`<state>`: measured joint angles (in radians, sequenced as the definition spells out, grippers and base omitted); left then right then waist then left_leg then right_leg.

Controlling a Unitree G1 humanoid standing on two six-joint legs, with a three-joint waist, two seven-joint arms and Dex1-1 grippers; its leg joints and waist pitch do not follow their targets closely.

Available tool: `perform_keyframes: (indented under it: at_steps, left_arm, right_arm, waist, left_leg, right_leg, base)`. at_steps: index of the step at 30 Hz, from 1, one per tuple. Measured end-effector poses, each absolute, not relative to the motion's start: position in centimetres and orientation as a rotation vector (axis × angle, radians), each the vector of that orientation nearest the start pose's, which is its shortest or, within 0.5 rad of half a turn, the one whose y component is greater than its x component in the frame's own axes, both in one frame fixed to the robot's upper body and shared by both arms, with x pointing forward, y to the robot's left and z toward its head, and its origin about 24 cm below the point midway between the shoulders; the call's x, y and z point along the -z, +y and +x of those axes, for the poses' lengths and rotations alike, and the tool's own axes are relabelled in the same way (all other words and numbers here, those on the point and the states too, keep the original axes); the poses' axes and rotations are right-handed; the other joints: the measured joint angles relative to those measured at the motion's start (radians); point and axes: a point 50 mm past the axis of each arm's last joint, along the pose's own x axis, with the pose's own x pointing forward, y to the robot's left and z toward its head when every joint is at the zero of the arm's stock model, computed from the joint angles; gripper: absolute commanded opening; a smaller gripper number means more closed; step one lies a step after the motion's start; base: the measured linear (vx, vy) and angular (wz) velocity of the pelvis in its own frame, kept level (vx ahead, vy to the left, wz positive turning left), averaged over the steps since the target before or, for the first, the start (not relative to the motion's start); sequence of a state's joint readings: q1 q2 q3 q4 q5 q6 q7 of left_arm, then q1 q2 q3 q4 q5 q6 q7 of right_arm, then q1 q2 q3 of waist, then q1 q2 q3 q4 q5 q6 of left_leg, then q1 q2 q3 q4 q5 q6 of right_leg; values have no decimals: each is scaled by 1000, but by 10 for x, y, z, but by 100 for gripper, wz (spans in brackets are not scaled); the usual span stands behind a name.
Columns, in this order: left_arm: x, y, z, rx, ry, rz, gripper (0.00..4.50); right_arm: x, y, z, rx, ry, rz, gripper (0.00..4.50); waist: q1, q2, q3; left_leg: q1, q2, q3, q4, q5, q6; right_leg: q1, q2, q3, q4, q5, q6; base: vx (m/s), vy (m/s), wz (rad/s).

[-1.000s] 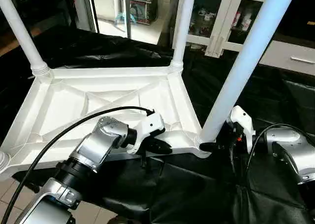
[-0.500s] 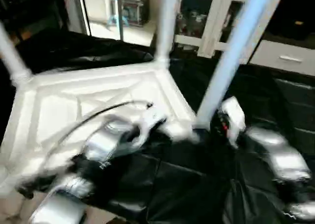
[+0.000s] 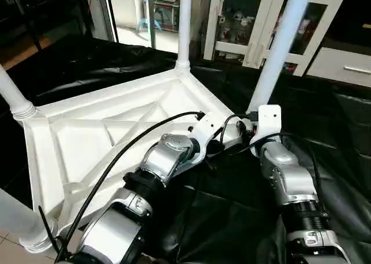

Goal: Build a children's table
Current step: Rotate leg to tighten

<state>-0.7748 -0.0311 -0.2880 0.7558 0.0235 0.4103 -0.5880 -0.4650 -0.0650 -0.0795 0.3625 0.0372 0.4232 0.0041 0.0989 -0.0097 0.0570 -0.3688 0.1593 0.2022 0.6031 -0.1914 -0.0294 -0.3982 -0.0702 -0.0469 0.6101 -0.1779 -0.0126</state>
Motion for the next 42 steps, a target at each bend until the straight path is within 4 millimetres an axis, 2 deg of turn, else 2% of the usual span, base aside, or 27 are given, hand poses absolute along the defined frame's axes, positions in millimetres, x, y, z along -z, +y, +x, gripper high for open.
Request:
perform_keyframes:
  at_steps: [2,3,5,6,8,10,17,19,22,26,28,29,33,36,42]
  left_arm:
    - [-52,18,340,937,497,237,0]
    - [-52,18,340,938,495,238,0]
    - [-52,18,340,945,490,241,0]
    - [-53,23,342,923,479,259,0]
    - [-55,37,350,858,463,270,0]
    - [-57,44,352,854,457,277,0]
    - [-57,66,341,1039,455,302,0]
    - [-57,70,339,1060,459,302,0]
    - [-57,83,332,1118,463,310,0]
    - [-57,95,323,1223,486,293,0]
    - [-58,95,320,1263,497,292,0]
    - [-58,96,317,1296,506,287,0]
    - [-58,94,310,1358,522,294,0]
    - [-58,91,306,1387,527,298,0]
    - [-58,90,304,1394,532,296,0]
  right_arm:
    - [-50,-150,334,-35,332,-16,260]
    - [-50,-151,334,-40,331,-13,292]
    - [-50,-154,330,-64,324,-12,325]
    - [-52,-150,328,-103,309,0,328]
    - [-55,-137,324,-200,284,20,348]
    - [-55,-136,322,-238,286,28,365]
    - [-74,-180,316,-297,271,-12,420]
    - [-72,-182,313,-324,281,1,429]
    - [-75,-191,309,-445,320,20,441]
    - [-84,-209,301,-646,347,-41,441]
    - [-85,-209,296,-759,362,-53,441]
    - [-84,-208,292,-828,373,-44,441]
    - [-82,-202,287,-978,403,-55,441]
    - [-76,-206,288,-1016,429,-104,441]
    - [-67,-201,292,-1049,460,-180,441]
  waist:
    - [0,0,0]
    - [0,0,0]
    - [-1,0,0]
    - [-5,0,0]
    - [-29,-2,1]
    - [-36,-2,2]
    - [-22,-2,2]
    - [-25,-2,2]
    - [-29,-3,2]
    - [-22,-4,3]
    - [-17,-5,4]
    - [-9,-6,4]
    - [5,-8,5]
    - [11,-10,6]
    - [12,-11,7]
  left_leg:
    - [0,-2,0,-1,0,0]
    - [0,-3,1,-1,0,0]
    - [-1,-3,1,-1,0,1]
    - [0,-3,1,-1,0,1]
    - [-1,-3,0,-2,0,1]
    - [-3,-3,-4,-1,0,1]
    - [-2,-2,-2,-4,-1,2]
    - [-2,-2,-2,-4,0,2]
    - [-2,-2,-2,-3,0,2]
    - [-2,-2,-2,-3,0,2]
    - [-2,-2,-2,-2,-1,2]
    - [-2,-2,-2,-2,-1,2]
    - [-3,-2,-1,-1,-1,2]
    - [-3,-2,0,0,-1,3]
    - [-3,-2,0,0,-1,3]
  right_leg:
    - [0,-3,0,0,0,2]
    - [0,-4,0,0,0,2]
    - [0,-5,0,0,-1,3]
    - [0,-5,0,0,-1,4]
    - [-4,-5,-2,0,1,6]
    - [-5,-5,-6,-1,2,5]
    - [-6,-5,-7,-1,0,5]
    - [-6,-5,-7,0,0,5]
    - [-5,-6,-7,0,0,5]
    - [-5,-6,-7,0,0,5]
    - [-5,-6,-7,0,0,5]
    - [-5,-6,-7,0,0,5]
    - [-4,-8,-7,0,0,5]
    - [-4,-9,-7,0,0,5]
    - [-4,-9,-7,0,0,5]
  base:
    - [0,0,0]
    - [0,0,0]
    - [0,0,0]
    - [0,0,0]
    - [0,0,0]
    - [0,0,0]
    - [0,0,0]
    - [0,0,0]
    - [0,0,0]
    - [0,0,0]
    - [0,0,0]
    - [0,0,0]
    - [0,0,0]
    - [0,0,0]
    - [0,0,0]
